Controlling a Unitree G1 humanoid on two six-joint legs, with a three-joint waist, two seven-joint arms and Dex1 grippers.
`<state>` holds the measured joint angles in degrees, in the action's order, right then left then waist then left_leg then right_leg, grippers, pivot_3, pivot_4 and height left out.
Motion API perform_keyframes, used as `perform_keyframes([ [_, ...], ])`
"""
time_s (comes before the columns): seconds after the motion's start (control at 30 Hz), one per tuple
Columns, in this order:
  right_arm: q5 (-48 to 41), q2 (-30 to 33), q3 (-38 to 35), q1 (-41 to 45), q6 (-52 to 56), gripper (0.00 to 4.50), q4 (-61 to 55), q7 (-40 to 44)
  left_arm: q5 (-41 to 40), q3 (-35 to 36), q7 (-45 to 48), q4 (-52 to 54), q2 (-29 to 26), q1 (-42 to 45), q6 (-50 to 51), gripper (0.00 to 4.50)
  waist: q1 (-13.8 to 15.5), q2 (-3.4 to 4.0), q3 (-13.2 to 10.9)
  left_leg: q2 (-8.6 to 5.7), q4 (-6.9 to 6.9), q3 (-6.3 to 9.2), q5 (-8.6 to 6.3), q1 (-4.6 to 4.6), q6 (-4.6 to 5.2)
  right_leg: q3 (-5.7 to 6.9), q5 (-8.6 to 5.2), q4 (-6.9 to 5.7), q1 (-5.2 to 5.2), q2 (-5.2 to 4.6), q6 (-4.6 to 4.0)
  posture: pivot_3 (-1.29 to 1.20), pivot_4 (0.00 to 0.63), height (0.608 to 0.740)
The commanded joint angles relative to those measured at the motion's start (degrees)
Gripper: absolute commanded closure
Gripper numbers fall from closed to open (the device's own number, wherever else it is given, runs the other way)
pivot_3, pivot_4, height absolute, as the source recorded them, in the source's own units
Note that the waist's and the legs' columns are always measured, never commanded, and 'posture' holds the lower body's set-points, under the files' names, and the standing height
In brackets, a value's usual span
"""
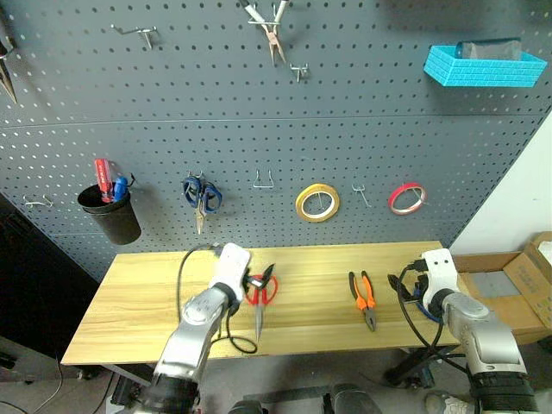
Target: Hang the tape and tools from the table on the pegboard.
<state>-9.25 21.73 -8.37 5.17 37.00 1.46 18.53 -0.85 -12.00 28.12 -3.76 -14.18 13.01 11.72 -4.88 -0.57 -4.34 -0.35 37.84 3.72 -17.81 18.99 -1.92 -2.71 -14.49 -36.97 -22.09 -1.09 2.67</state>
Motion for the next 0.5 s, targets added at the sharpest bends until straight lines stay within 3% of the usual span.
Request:
perform_keyframes([
  [0.03,-1.04,-0.05,-2.03,0.51,1.95,0.0,-1.49,-1.1,1.02,-5.45,7.5,-2.89,-0.23,4.39,-5.75,0.03,-0.35,0.1,-0.47,0.02,0.0,-0.01,-0.03,-0.02,0.06,-0.01,-0.06,-0.02,0.0,0.01,-0.03,-0.16,0.108,0.74],
  [0.2,-1.16,0.37,-2.42,0.52,4.53,0.0,-0.99,-1.83,1.97,-12.51,15.77,-11.31,3.32,11.79,-11.02,0.03,-1.52,0.2,-2.24,0.01,0.01,-0.11,-0.19,0.01,0.34,-0.13,-0.11,0.0,-0.03,0.01,-0.07,-0.21,0.148,0.74],
  [0.5,-1.13,1.53,-2.96,-0.07,5.35,0.0,1.43,-1.67,2.42,-14.7,21.71,-22.41,8.05,17.58,-15.74,0.03,-3.5,-0.04,-6.15,0.01,0.06,-0.47,-0.45,0.3,0.77,-0.51,-0.11,0.0,-0.21,-0.02,-0.04,-0.26,0.236,0.74],
])
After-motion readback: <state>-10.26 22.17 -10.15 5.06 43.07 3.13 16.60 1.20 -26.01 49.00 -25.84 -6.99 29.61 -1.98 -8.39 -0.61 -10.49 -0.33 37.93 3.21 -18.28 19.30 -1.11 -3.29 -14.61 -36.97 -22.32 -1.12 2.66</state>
